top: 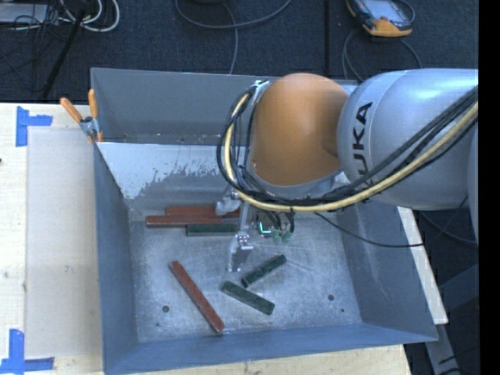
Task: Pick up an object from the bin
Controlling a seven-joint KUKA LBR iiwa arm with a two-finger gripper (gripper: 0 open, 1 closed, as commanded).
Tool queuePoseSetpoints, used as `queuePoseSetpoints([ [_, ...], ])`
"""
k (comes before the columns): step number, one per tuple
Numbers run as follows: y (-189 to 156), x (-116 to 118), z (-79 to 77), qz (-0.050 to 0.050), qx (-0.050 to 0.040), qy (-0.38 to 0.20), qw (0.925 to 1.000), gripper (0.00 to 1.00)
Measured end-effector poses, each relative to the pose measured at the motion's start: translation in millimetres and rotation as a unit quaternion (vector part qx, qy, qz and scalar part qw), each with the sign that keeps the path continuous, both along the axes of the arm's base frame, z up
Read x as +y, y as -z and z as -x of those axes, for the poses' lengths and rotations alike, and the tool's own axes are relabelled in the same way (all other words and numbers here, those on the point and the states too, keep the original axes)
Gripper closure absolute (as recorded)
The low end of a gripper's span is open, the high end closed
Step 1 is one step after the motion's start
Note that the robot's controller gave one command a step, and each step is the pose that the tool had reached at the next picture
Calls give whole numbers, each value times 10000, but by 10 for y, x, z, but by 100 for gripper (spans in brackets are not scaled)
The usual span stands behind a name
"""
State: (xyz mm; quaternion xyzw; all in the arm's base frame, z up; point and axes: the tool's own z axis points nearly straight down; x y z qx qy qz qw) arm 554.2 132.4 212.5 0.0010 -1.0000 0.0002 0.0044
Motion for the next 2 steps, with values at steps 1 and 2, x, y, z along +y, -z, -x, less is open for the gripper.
queuePoseSetpoints([
  [1,-40,-7,-17,-4,-36,14,10000,0],
  [2,563,-471,321,-8,-55,269,9996,0],
])
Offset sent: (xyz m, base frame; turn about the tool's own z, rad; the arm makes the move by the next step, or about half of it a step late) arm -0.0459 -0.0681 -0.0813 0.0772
